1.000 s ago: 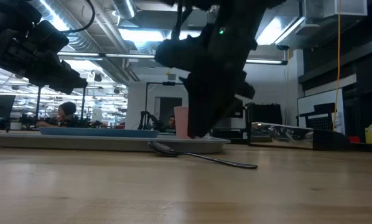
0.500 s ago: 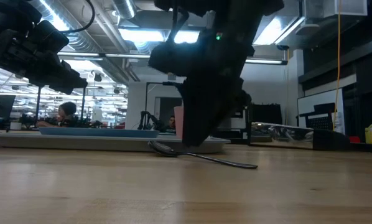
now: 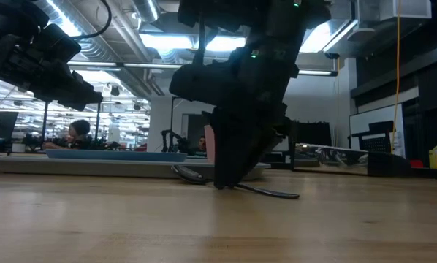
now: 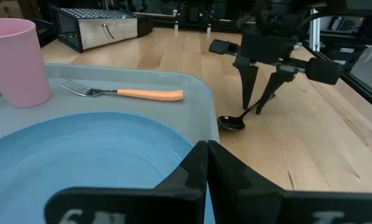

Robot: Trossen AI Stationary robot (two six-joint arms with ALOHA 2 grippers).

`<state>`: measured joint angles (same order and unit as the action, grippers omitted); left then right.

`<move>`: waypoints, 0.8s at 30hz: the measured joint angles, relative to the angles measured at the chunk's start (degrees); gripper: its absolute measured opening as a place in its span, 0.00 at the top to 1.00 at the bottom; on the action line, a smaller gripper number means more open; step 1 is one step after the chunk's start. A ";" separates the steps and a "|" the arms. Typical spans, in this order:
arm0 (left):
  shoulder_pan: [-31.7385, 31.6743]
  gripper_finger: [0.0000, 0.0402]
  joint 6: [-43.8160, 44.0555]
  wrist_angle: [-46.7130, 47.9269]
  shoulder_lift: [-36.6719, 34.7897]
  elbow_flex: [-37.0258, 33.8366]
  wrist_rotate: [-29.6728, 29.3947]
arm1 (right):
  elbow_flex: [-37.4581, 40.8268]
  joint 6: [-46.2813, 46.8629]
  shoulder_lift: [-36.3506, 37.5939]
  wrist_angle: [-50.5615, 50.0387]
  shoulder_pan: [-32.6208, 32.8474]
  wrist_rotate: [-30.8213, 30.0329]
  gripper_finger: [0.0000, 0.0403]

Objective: Pick and place plate/cup/fork/spoon on tray
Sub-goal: Put the black spoon to the left of the orange fork on the serving tray

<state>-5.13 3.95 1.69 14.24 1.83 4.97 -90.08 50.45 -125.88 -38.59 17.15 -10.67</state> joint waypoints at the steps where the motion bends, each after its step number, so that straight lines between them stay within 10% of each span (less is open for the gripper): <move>1: -0.02 1.00 0.00 0.00 -0.02 0.00 0.00 | -0.02 0.03 -0.06 -0.37 -0.03 0.68 0.75; 12: -0.02 1.00 0.00 0.00 -0.01 0.00 0.00 | 0.03 0.28 -0.07 -3.08 -0.05 1.98 0.97; 24: 0.00 1.00 0.00 0.00 -0.02 0.00 0.00 | -12.13 10.08 -0.66 -4.80 3.90 -1.48 0.99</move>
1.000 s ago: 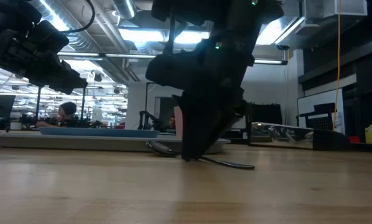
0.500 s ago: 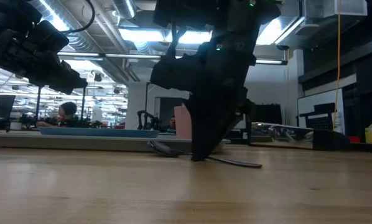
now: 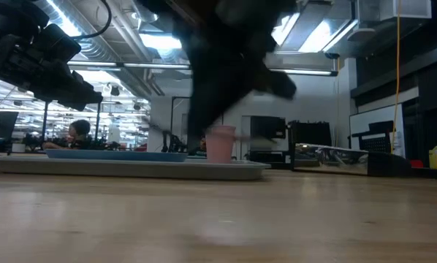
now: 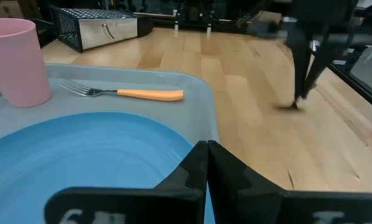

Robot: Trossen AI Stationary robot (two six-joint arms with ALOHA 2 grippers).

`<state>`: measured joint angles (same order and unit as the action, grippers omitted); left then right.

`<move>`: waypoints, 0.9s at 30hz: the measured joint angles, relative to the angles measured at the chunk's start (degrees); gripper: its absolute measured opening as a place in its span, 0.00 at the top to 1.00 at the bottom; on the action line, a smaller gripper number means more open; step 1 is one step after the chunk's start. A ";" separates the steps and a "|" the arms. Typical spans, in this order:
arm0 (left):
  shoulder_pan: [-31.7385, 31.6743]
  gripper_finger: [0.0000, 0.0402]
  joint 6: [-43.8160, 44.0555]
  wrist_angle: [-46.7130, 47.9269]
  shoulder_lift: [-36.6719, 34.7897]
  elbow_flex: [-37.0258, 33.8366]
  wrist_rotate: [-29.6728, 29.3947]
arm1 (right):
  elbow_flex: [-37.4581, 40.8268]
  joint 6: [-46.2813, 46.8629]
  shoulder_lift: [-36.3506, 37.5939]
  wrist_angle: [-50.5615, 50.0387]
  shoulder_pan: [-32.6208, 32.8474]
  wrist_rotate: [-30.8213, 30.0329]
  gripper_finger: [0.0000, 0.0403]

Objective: Pick and place plate/cup/fork/spoon on tray
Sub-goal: Put the black spoon to the left of the orange fork on the serving tray

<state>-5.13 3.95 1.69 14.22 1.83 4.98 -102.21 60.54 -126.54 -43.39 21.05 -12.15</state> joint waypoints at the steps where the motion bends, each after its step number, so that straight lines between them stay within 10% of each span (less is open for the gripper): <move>1: 0.00 1.00 0.00 0.00 0.01 0.00 0.02 | -1.47 1.57 0.00 -1.25 0.38 -3.12 0.99; 10: 0.00 1.00 0.00 0.00 0.00 0.00 0.00 | -9.23 19.68 0.11 -16.21 -4.02 -26.49 1.00; 27: -0.01 1.00 0.00 0.00 0.01 0.00 0.01 | 5.89 24.72 0.15 3.38 -21.19 -12.35 1.00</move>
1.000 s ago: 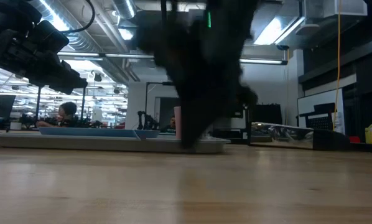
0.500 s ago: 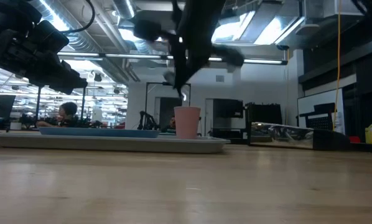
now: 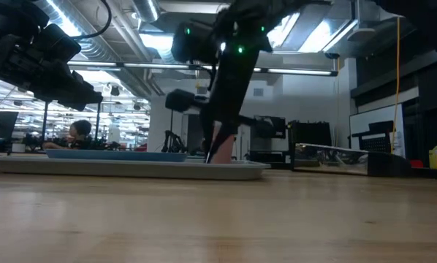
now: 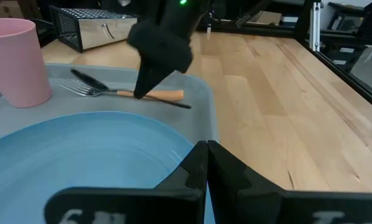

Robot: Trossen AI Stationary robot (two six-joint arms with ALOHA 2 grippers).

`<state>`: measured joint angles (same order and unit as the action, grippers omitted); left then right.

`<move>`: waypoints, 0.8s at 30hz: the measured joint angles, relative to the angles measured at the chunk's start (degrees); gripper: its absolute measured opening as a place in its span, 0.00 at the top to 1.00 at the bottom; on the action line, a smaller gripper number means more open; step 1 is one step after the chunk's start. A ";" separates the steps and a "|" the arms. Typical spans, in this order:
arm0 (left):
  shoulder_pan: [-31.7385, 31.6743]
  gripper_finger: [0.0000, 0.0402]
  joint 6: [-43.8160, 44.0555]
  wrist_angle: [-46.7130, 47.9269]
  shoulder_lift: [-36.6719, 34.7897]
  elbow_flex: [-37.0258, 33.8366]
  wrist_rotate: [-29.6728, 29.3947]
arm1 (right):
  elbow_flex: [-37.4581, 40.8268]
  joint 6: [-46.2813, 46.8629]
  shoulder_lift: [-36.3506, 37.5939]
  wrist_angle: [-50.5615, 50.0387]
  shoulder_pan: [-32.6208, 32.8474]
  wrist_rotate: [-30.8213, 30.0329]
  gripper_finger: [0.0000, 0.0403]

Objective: Pick and place plate/cup/fork/spoon on tray
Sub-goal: Put the black spoon to the left of the orange fork on the serving tray

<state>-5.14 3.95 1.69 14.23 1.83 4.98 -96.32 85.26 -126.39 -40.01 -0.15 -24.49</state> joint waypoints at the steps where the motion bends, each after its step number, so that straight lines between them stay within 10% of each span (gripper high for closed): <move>1: 0.01 1.00 0.00 0.00 0.00 0.00 0.01 | 0.58 -0.23 0.00 0.89 -0.41 0.59 1.00; 24: 0.01 1.00 0.00 0.00 0.01 0.00 0.01 | 0.82 -1.10 -1.79 1.63 -3.40 4.83 0.94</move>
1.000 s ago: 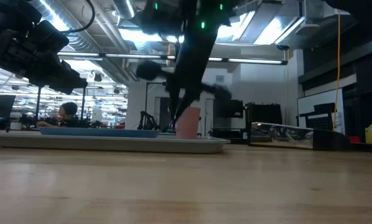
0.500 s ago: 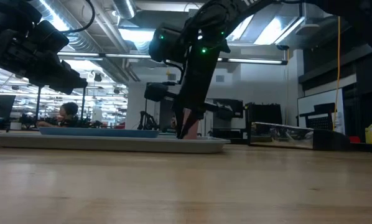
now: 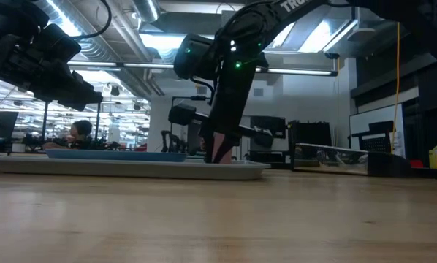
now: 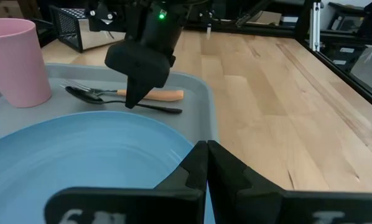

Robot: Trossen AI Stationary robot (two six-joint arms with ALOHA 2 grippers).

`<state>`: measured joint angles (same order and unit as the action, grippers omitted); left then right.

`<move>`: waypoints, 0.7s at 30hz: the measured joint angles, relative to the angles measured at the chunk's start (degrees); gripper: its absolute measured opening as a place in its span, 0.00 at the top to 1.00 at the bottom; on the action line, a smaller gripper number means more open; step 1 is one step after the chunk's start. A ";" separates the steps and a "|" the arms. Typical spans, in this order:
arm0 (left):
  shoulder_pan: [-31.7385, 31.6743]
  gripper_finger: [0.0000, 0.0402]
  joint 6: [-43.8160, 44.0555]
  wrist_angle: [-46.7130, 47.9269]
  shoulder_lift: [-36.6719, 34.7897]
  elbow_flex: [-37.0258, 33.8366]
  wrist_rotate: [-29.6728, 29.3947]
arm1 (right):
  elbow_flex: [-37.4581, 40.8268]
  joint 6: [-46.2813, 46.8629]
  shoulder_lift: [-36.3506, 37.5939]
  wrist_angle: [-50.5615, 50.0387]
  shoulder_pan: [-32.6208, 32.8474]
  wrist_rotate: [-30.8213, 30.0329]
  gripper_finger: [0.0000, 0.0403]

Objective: Pick and place plate/cup/fork/spoon on tray
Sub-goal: Put the black spoon to the left of the orange fork on the serving tray

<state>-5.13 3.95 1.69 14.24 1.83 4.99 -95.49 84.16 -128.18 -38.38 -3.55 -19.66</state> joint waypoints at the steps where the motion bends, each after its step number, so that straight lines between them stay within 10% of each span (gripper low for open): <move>1: -0.02 1.00 0.00 0.00 -0.01 0.00 -0.02 | -0.01 0.01 0.00 0.03 0.00 -0.01 0.94; 21: 0.00 1.00 0.00 0.00 0.00 0.00 -0.02 | -0.03 -0.40 0.00 -0.28 -0.02 -2.21 0.93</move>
<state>-5.13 3.95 1.69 14.24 1.83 4.98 -95.53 83.76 -128.18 -38.65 -3.57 -21.87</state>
